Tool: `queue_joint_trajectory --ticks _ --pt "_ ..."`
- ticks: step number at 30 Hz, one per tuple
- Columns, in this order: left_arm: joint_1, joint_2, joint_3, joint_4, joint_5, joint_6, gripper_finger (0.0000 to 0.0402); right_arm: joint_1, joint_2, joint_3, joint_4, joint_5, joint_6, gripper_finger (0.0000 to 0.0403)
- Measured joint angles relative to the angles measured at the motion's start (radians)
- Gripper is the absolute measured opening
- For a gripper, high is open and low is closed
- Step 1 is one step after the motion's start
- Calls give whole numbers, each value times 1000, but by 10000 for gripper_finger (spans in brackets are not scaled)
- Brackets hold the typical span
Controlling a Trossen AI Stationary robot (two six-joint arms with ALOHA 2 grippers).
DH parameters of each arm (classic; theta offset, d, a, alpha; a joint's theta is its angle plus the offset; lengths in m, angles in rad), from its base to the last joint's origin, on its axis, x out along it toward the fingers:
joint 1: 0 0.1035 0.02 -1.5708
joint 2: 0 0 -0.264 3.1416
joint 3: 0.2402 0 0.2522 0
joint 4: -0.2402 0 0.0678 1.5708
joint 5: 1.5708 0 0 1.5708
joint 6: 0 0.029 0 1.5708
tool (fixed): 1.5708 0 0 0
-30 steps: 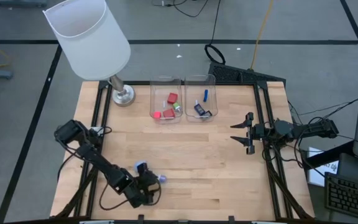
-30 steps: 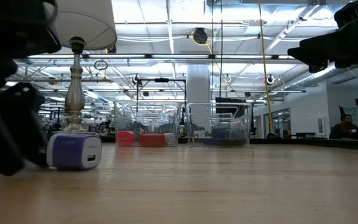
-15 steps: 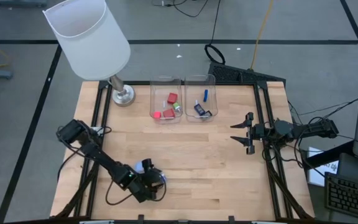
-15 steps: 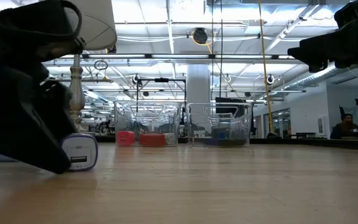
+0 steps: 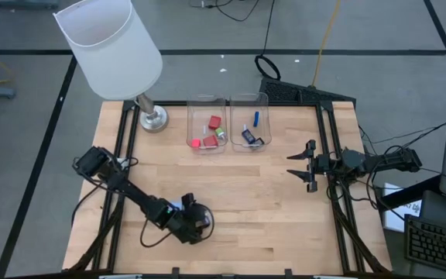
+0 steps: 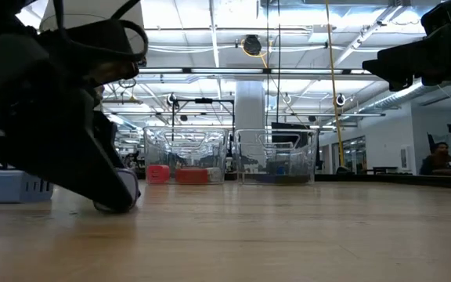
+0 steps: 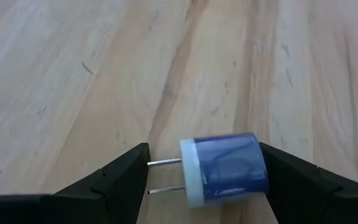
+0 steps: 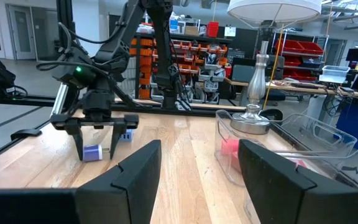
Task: Pick & Place Office items
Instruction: Put the violet charger adapter into the left transparent bin
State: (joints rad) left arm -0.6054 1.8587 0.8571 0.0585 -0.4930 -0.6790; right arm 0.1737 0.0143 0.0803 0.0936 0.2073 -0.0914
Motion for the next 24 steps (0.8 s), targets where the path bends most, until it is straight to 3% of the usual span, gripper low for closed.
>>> queue_joint_trajectory --ticks 10,24 --pt "25 -2 2 3 4 -83 285 0 0 0 0 0 0 204" --pt "2 -3 3 -10 -57 15 285 0 0 0 0 0 0 208"
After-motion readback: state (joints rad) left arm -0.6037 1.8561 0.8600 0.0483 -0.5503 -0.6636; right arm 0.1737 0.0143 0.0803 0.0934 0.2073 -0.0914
